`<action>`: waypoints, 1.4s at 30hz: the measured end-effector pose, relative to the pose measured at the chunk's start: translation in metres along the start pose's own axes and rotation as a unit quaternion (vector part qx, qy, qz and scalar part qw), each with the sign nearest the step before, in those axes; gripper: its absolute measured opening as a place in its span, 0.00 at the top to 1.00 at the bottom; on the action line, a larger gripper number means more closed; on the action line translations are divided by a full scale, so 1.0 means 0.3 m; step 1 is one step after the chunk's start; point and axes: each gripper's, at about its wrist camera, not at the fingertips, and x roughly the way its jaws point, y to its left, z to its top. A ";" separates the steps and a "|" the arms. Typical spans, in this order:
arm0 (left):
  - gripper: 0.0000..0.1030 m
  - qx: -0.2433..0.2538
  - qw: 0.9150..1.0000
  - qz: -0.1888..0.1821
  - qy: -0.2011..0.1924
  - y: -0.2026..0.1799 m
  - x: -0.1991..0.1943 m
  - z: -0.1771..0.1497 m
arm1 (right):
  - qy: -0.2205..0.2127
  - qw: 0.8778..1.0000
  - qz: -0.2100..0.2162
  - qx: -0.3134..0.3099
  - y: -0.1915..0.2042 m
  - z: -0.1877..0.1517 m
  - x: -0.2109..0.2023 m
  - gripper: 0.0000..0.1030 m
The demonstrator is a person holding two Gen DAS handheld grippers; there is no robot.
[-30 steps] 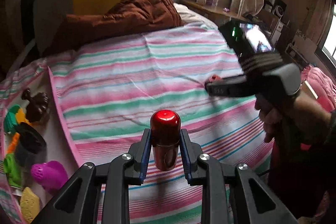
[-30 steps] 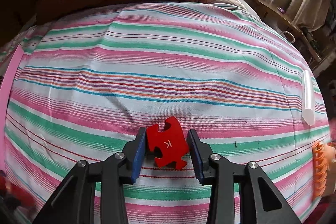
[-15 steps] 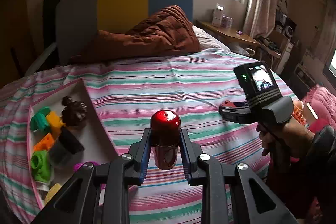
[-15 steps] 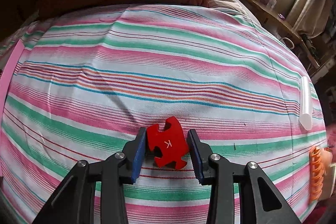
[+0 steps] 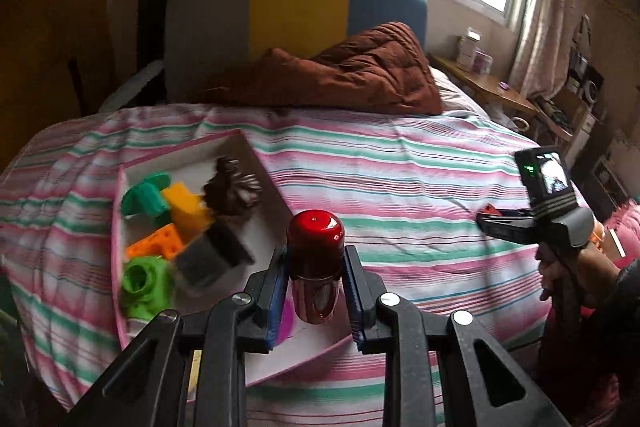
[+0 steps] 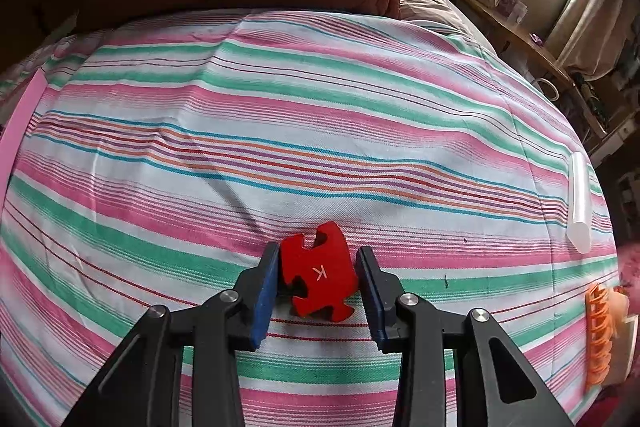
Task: Organize rigid objects
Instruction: 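Carry the red cylinder into the tray with the left gripper while the right gripper holds the puzzle piece, then open the left gripper to release the red cylinder in the tray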
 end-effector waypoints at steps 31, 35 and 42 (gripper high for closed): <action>0.75 -0.172 0.982 -0.005 0.079 0.451 0.276 0.112 | -0.001 1.000 -0.019 -0.018 0.029 0.006 -0.003 0.66; 0.69 -0.183 0.981 -0.009 0.069 0.473 0.250 0.113 | -0.001 1.000 -0.022 -0.020 0.035 0.007 -0.003 0.66; 0.68 -0.185 0.982 0.022 0.043 0.498 0.137 0.078 | -0.001 0.999 -0.028 -0.023 0.037 0.007 -0.005 0.67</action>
